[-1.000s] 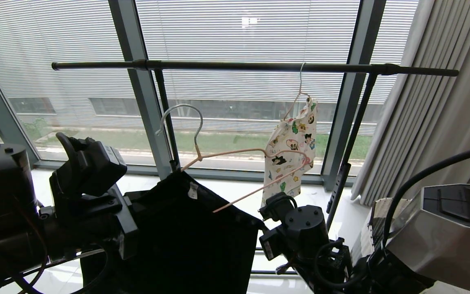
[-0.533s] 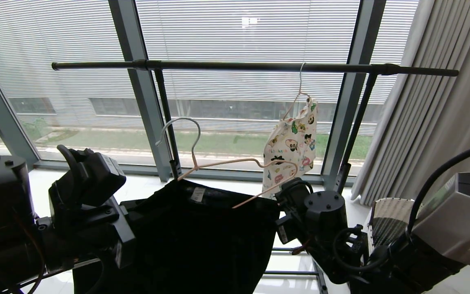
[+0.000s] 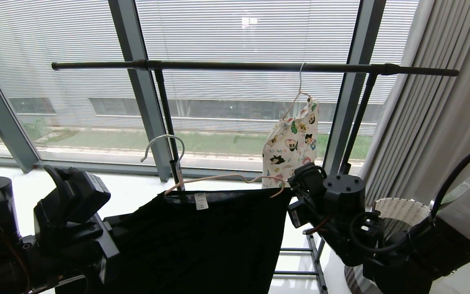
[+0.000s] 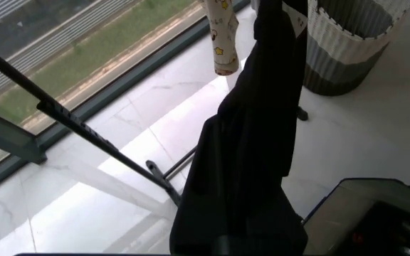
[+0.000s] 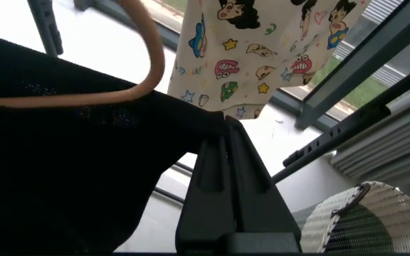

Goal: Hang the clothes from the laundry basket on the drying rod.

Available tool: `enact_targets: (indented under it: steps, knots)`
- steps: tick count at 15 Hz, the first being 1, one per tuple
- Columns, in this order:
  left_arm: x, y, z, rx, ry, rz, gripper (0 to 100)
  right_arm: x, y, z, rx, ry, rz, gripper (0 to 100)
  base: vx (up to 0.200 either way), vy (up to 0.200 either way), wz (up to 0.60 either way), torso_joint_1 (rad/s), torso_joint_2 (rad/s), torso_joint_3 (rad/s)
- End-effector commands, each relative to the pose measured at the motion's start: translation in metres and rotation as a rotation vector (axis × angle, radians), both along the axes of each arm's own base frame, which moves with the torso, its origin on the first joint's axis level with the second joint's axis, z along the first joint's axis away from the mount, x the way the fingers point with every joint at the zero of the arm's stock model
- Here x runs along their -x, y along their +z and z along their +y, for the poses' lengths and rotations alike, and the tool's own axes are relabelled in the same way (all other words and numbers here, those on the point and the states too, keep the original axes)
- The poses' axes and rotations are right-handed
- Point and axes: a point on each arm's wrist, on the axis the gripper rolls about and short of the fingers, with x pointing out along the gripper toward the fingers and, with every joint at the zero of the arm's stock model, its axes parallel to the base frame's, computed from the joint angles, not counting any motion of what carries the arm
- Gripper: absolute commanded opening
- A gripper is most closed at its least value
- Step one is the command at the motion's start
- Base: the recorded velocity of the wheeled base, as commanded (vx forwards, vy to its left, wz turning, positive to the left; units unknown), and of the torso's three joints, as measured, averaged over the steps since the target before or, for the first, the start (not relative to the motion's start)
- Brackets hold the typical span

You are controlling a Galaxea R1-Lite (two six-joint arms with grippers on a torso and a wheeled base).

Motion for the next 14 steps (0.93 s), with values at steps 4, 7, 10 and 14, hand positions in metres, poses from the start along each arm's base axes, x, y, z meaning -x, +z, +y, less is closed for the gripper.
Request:
enact_targets:
  steps: [4,7,10,14]
  knots:
    - [0.011,-0.01,0.005,-0.004,0.011,0.028,0,-0.004,0.023,-0.007,-0.042,-0.011,-0.054,0,0.0,0.0,0.0,0.0,0.0,0.0]
    - [0.001,-0.019,0.003,-0.018,0.02,0.088,0,-0.002,0.056,-0.014,-0.093,0.066,-0.083,0,0.0,0.0,0.0,0.0,0.0,0.0]
    - [-0.005,-0.026,0.002,-0.037,0.043,0.126,0,0.012,0.085,-0.024,-0.117,0.184,-0.083,0,0.0,0.0,0.0,0.0,0.0,0.0]
    - [-0.012,-0.02,-0.001,-0.011,0.07,0.121,0,0.037,0.107,-0.042,-0.051,0.362,-0.038,0,0.0,0.0,0.0,0.0,0.0,0.0]
